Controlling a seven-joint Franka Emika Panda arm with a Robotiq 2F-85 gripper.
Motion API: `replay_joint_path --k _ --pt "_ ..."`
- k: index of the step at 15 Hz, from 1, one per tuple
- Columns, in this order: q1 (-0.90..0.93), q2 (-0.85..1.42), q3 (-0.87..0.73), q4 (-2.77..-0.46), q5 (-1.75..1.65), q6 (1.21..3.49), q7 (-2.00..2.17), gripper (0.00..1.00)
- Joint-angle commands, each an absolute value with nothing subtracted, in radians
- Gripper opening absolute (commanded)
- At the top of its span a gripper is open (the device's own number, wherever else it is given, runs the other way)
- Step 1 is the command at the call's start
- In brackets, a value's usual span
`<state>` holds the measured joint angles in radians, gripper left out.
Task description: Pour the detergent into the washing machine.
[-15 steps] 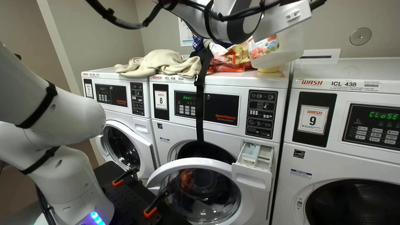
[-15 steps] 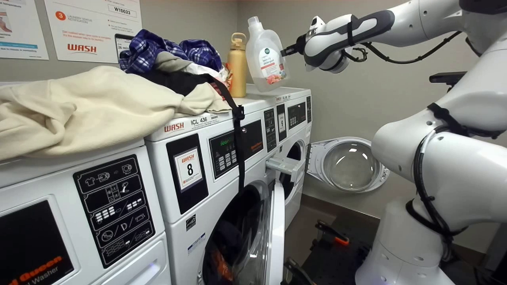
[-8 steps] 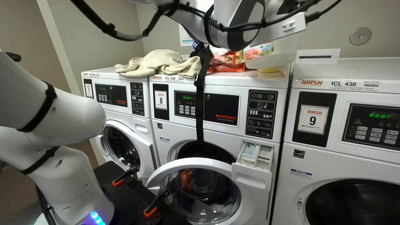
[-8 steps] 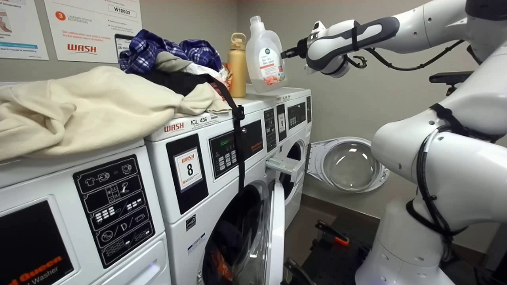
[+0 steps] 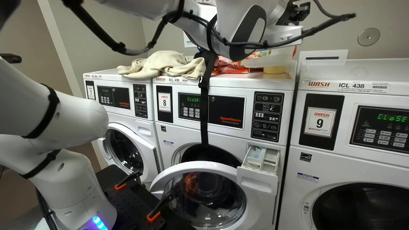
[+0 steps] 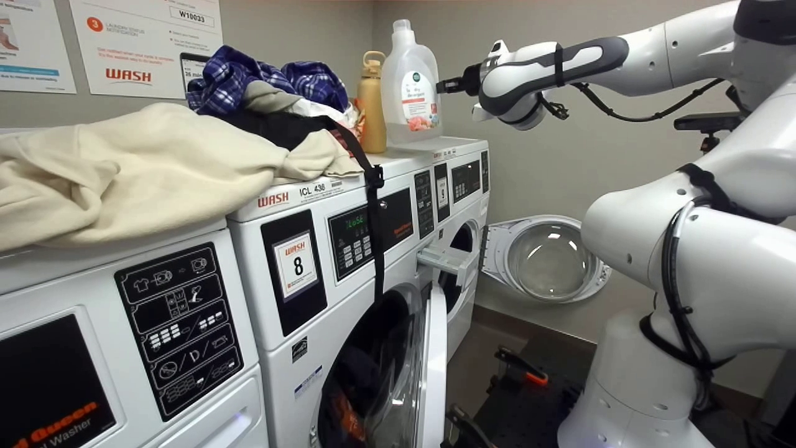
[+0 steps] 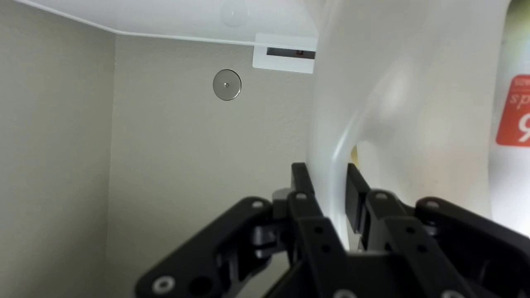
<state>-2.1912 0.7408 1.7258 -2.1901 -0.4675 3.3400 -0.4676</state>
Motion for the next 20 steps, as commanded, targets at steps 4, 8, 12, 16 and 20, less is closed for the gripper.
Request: replay_joint_path --k 4,8,12,16,20 --pt "-2.128 0.781 1.708 -2.200 -0.487 3.485 -0.382 0.10" --pt "-2.102 0.826 1.696 -2.173 -0.530 3.453 -0.386 0.11" --pt "-2.077 0.833 1.679 -2.186 -0.549 3.485 -0.379 0.11" --pt "-2.052 0.838 1.665 -2.178 -0.546 3.484 -0.374 0.11" --pt "-2.028 0.831 1.648 -2.168 -0.546 3.482 -0.375 0.52"
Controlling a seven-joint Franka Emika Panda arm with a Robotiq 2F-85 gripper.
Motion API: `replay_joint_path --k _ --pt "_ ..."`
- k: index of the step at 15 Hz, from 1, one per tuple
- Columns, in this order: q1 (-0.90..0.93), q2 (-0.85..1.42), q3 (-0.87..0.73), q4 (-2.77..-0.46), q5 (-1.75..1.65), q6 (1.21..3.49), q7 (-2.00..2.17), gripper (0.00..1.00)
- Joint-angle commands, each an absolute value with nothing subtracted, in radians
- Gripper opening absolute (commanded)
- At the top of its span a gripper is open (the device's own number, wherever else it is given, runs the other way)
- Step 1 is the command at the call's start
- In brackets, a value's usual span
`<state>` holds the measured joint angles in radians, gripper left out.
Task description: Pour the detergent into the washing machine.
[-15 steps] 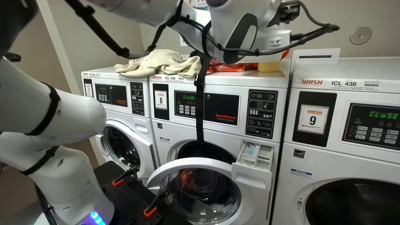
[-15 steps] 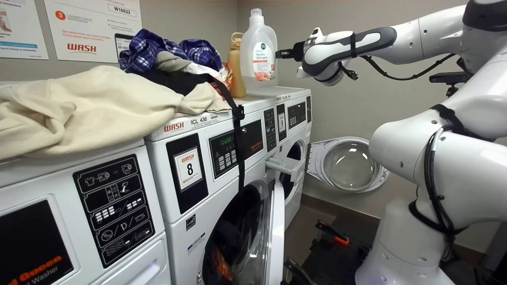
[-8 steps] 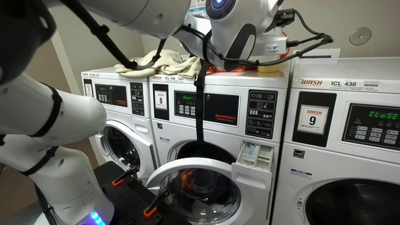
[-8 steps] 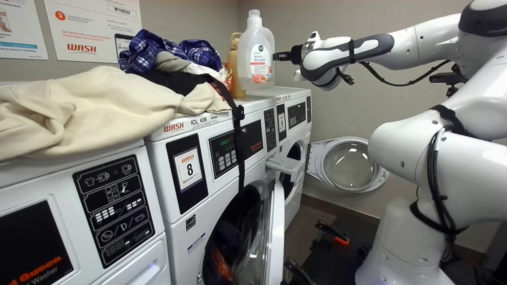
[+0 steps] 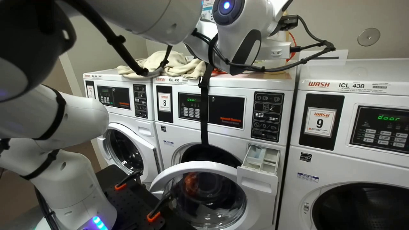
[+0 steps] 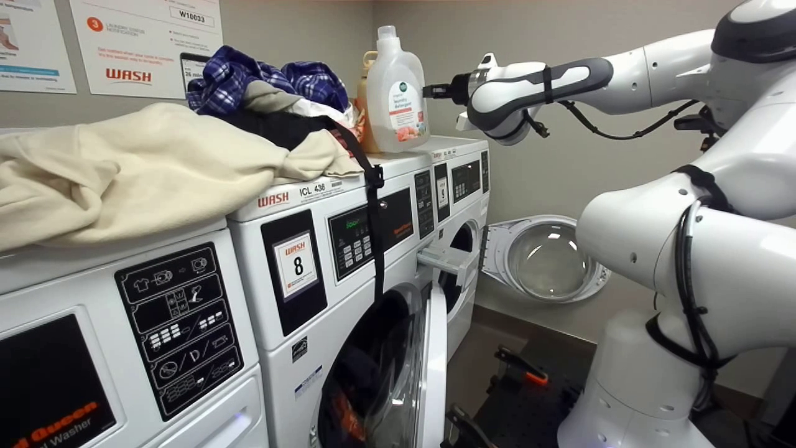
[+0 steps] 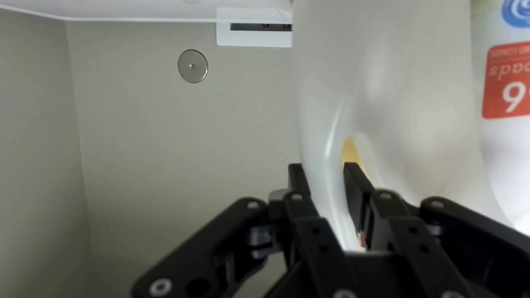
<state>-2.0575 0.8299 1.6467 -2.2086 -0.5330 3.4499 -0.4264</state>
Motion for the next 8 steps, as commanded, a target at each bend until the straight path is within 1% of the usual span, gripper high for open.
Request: replay_joint_path --k 1,2,4,7,8 --pt "-2.024 0.832 1.644 -2.169 -0.549 3.482 -0.375 0.54" --pt "-2.023 0.849 1.654 -2.146 -0.555 3.455 -0.374 0.60" --pt "-2.008 0.831 1.640 -2.140 -0.549 3.483 -0.360 0.74" --pt "-2.000 0.849 1.647 -2.096 -0.559 3.453 -0.359 0.98" --pt "-1.997 0.846 1.646 -2.088 -0.559 3.453 -0.357 1.00"
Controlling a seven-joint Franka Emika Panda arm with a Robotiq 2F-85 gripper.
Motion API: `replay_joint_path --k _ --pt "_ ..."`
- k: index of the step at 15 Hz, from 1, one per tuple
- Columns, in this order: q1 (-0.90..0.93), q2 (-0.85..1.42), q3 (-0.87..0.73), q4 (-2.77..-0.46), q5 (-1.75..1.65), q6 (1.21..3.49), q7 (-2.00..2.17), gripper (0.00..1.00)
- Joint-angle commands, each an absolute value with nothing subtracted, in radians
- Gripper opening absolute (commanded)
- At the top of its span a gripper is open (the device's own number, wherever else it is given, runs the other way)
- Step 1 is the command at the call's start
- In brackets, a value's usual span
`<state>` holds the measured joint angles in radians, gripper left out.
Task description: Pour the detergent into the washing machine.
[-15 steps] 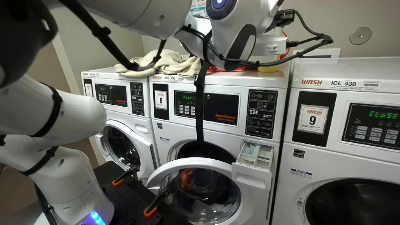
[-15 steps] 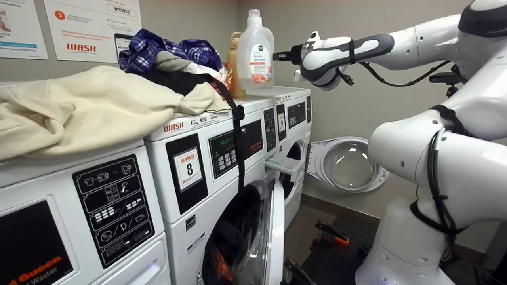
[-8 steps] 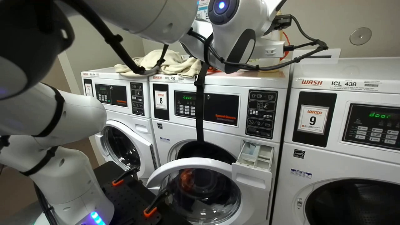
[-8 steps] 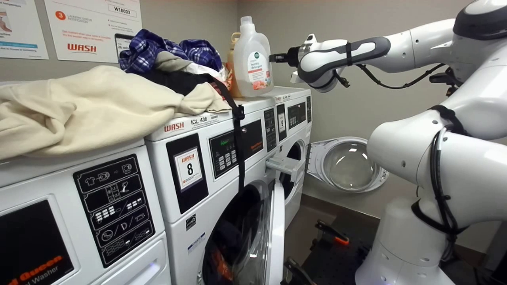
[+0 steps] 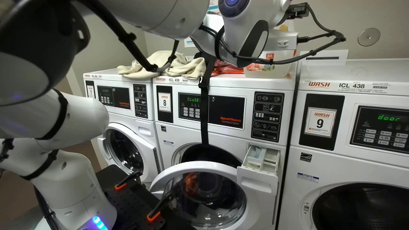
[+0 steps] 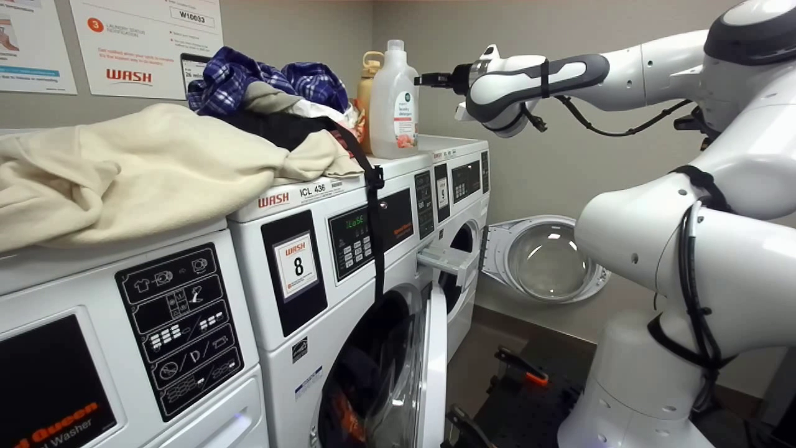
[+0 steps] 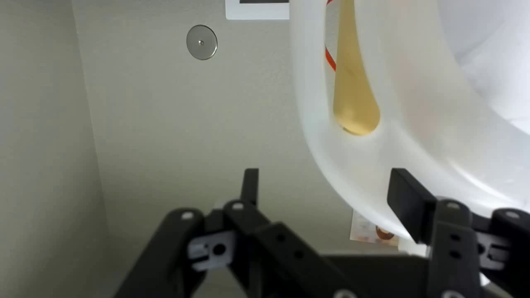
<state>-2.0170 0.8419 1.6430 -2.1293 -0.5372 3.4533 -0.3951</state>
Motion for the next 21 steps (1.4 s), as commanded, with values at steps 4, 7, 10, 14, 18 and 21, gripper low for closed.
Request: replay_joint_path --k 4,7,10,14,18,21 --pt "-2.025 0.777 1.644 -2.100 -0.547 3.453 -0.344 1.00" --pt "-2.054 0.741 1.657 -2.130 -0.545 3.453 -0.336 1.00" --pt "-2.105 0.694 1.695 -2.165 -0.545 3.440 -0.327 1.00" --pt "-2.272 0.710 1.864 -2.221 -0.578 3.360 -0.339 1.00" --pt "-2.464 0.806 2.059 -2.255 -0.617 3.205 -0.381 1.00" --pt "-2.573 0.860 2.153 -2.300 -0.631 3.117 -0.388 1.00"
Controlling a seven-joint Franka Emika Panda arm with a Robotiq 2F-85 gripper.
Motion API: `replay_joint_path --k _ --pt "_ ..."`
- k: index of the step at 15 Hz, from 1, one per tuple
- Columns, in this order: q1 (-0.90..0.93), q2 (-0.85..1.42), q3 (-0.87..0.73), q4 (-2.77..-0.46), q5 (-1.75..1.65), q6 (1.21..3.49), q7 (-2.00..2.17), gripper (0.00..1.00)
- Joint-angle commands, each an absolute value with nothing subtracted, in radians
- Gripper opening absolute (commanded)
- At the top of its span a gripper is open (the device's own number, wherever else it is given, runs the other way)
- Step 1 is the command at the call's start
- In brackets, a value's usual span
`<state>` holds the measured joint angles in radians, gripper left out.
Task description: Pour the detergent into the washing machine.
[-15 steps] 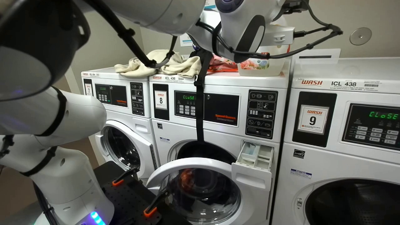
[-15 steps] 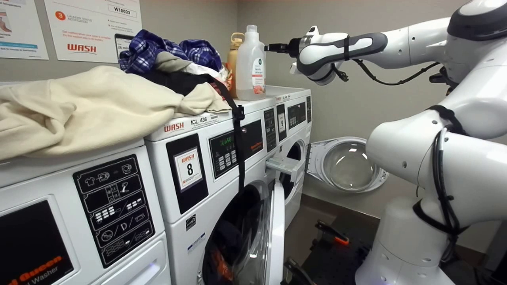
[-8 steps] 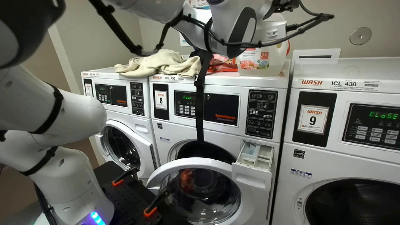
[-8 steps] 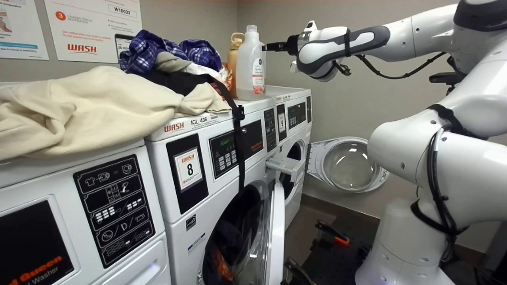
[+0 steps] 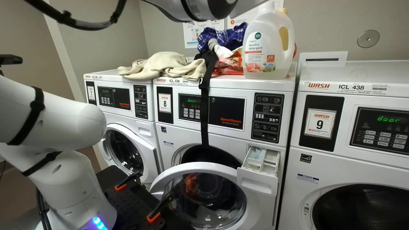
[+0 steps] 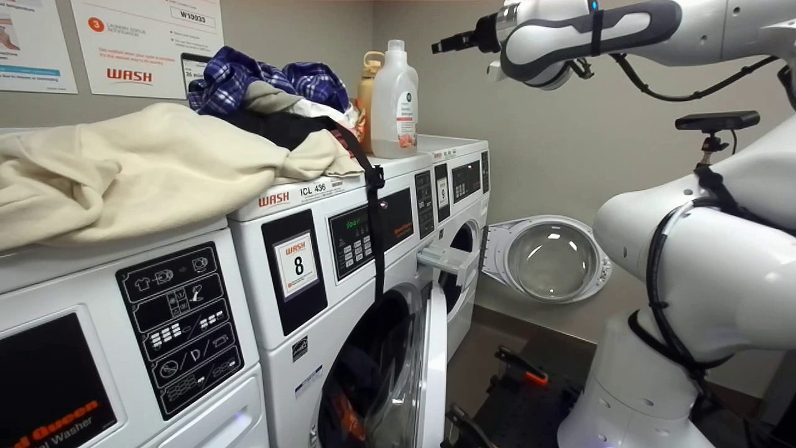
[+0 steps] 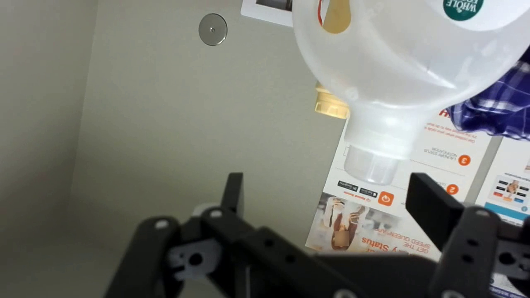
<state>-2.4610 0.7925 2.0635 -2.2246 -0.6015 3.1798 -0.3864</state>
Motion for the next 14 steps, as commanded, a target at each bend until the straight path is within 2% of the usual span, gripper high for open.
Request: replay_joint_path --k 1,3,4,6,7,14 --pt "-2.611 0.869 2.160 -2.354 -0.649 3.162 -0.384 1.00" --pt "-2.606 0.859 2.067 -2.459 -0.690 3.375 -0.396 1.00" --pt "-2.678 0.813 2.100 -2.492 -0.672 3.451 -0.340 1.00" --pt "-2.680 0.770 2.047 -2.574 -0.652 3.635 -0.372 1.00" --pt "-2.606 0.932 2.032 -2.540 -0.526 3.511 -0.586 1.00" --pt "-2.606 1.107 1.997 -2.580 -0.367 3.478 -0.839 1.00"
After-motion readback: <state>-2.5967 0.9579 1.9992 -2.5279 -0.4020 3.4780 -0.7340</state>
